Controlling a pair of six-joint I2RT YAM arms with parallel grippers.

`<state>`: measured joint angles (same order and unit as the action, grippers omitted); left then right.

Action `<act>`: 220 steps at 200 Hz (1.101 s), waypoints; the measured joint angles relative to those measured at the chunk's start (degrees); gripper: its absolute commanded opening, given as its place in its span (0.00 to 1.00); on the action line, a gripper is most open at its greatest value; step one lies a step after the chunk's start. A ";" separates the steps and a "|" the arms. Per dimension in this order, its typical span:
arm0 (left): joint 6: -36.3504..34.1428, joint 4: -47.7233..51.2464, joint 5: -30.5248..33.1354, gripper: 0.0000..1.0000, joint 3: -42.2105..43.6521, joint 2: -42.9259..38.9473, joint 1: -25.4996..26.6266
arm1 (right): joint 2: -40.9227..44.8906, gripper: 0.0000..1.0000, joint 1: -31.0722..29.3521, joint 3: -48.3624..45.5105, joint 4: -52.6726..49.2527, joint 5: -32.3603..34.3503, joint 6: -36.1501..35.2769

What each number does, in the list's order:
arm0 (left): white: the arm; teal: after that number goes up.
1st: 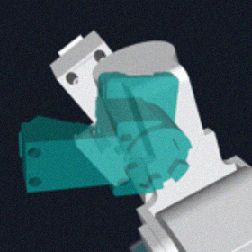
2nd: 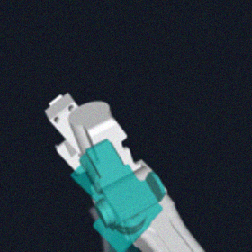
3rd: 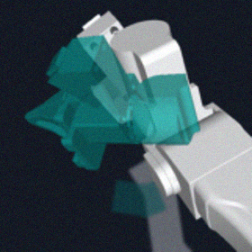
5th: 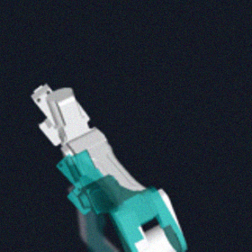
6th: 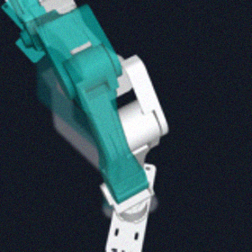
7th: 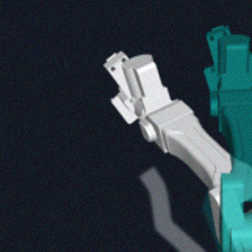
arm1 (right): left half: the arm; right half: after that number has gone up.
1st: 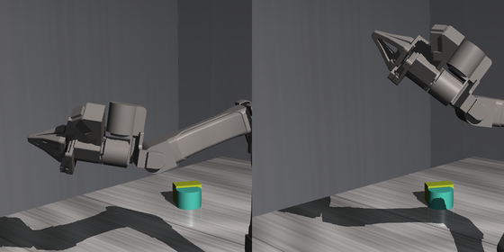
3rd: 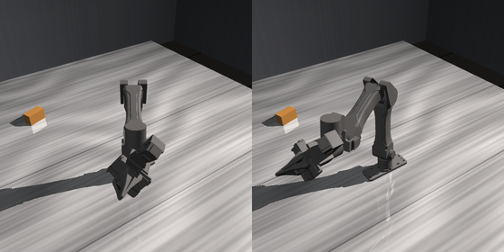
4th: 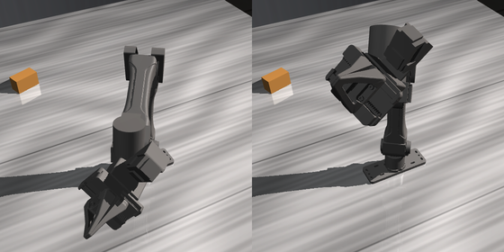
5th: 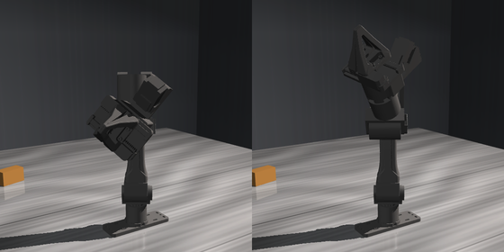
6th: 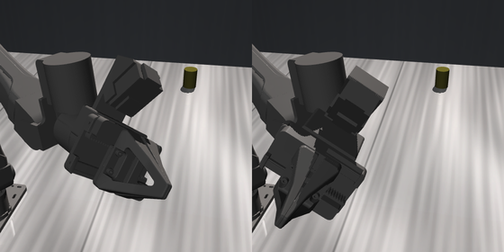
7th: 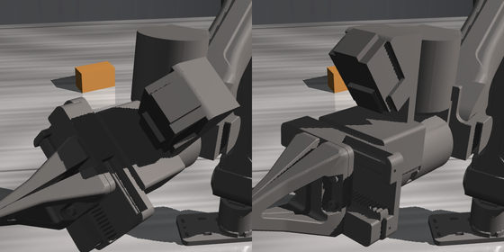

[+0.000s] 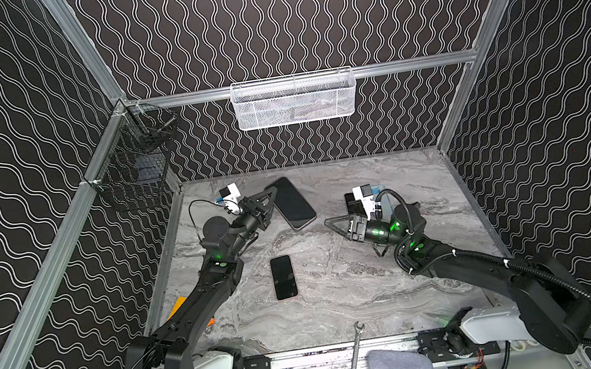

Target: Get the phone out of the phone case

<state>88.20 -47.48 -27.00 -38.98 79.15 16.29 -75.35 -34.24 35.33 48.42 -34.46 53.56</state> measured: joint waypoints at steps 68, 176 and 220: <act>1.99 -3.61 -0.74 0.00 -0.63 1.99 1.66 | -1.31 0.77 -0.90 1.11 2.03 -1.79 -0.04; 4.63 -6.80 -0.24 0.00 -0.02 2.89 3.32 | -5.75 0.76 -0.87 2.71 4.74 -3.37 -0.11; 4.79 -6.84 0.42 0.00 0.02 2.89 3.78 | -7.54 0.69 -0.79 2.71 8.46 -3.76 1.70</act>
<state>92.99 -54.33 -26.59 -38.96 82.04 20.08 -82.89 -35.03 38.04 56.88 -38.22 55.27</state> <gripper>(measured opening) 0.126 0.705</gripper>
